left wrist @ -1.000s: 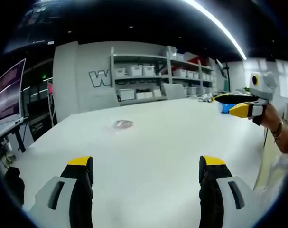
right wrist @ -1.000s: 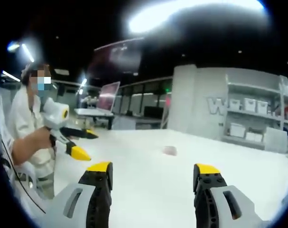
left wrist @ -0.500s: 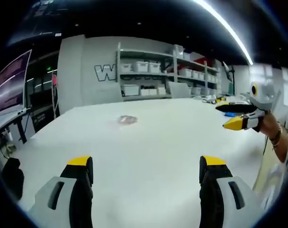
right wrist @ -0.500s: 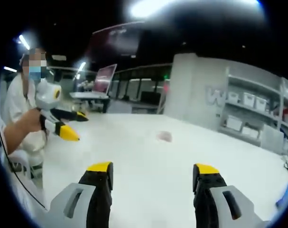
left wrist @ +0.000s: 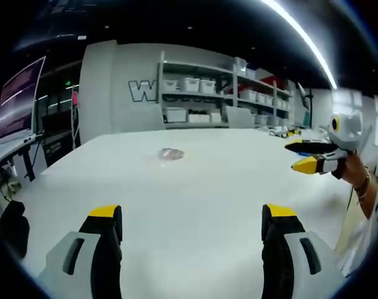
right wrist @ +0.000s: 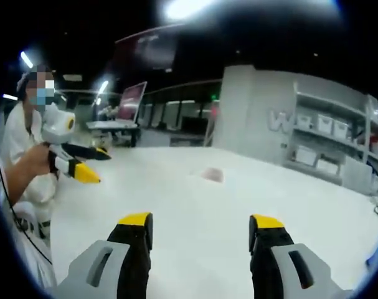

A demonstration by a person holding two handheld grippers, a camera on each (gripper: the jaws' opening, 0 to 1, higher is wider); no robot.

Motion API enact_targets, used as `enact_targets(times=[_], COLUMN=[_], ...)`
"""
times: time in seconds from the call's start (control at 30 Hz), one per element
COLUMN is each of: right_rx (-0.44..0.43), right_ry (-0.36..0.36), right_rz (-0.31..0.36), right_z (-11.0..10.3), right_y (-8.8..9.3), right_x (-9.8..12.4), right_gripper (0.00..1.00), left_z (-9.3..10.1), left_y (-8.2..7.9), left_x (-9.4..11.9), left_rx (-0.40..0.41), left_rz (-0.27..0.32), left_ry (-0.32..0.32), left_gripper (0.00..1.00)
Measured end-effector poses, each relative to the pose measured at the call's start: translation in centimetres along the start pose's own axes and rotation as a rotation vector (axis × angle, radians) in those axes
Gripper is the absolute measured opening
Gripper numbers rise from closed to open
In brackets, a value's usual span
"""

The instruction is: Open the resealable bag by pulling the two sides of the seal apart until the entire bag opening is separated and visibly accessible.

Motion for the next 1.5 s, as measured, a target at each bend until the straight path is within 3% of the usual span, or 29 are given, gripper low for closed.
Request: enact_targets(times=[0.47, 1.03, 1.5], right_rx=[0.02, 0.035, 0.079], right_ry=[-0.007, -0.071, -0.088], right_rz=[-0.024, -0.067, -0.076], right_z=[-0.1, -0.6, -0.3], right_y=[0.0, 0.0, -1.2], right_x=[-0.3, -3.4, -6.0], right_gripper=[0.6, 0.57, 0.54], left_z=[-0.2, 0.0, 0.0], left_y=[0.1, 0.1, -0.5], left_x=[0.3, -0.4, -0.7], left_rx=[-0.004, 0.002, -0.006], left_rz=[-0.003, -0.008, -0.009], left_ry=[0.001, 0.01, 0.01], left_gripper=[0.92, 0.91, 0.91])
Point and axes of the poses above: the point that each gripper's makers call its tool centre point, and the gripper's own axes: x roughly backward along the fingers, z roughly to its right, y roughly out of its underside, the point moved 6 cm from there along x, roughly backward along the fingers, and after that the axes turned 15 degrees about -x, right-handed, at the moved point
